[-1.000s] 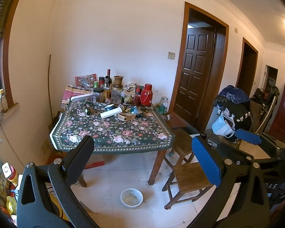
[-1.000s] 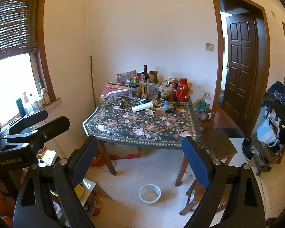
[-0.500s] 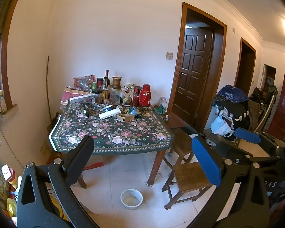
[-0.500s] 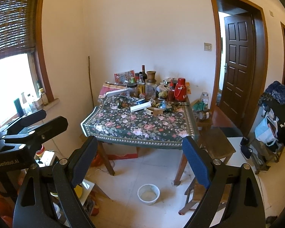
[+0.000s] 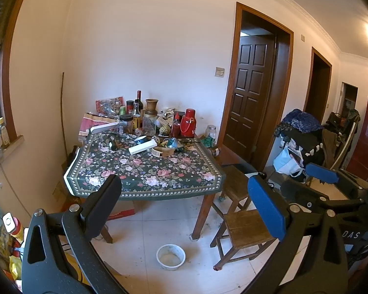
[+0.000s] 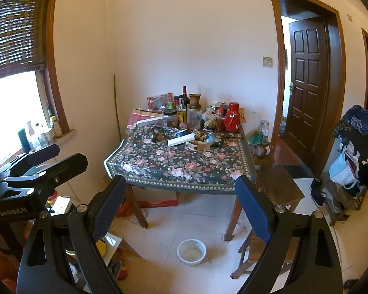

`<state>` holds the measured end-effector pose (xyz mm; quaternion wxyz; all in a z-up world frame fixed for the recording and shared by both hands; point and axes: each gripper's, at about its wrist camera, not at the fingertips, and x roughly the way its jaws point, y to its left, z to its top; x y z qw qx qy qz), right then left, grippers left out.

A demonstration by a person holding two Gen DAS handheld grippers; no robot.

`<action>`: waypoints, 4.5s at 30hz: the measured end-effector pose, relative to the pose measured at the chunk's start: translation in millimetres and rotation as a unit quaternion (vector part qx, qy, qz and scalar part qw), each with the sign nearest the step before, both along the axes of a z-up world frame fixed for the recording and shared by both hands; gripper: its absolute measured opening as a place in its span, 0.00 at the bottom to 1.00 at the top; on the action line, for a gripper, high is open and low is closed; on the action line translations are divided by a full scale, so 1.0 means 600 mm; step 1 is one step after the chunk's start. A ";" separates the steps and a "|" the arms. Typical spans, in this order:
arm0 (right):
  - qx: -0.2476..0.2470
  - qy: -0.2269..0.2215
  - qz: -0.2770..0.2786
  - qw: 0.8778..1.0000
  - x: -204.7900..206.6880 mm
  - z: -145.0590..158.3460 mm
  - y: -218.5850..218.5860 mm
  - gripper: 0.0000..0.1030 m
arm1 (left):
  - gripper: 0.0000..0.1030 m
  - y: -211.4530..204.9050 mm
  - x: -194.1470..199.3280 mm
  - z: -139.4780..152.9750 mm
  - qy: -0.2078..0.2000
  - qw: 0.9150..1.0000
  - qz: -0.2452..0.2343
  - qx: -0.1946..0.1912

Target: Collect trash

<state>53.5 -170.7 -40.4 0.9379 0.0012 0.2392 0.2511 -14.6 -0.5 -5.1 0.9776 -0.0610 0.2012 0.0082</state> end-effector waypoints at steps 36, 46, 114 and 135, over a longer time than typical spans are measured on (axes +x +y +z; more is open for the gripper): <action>0.008 0.004 0.016 1.000 0.157 -0.015 -0.038 0.86 | 1.00 -0.031 0.191 -0.012 0.022 0.998 0.060 0.013; 0.000 0.009 -0.036 0.999 0.274 -0.032 0.031 0.86 | 0.97 0.102 0.367 -0.047 0.028 0.999 0.043 0.014; -0.032 0.403 0.043 0.914 1.086 -0.433 0.199 0.43 | 0.02 0.251 1.106 -0.520 0.388 0.883 0.186 -0.186; -0.021 0.302 0.037 0.952 0.969 -0.307 0.142 0.16 | 0.00 0.242 0.967 -0.345 0.273 0.940 0.157 -0.130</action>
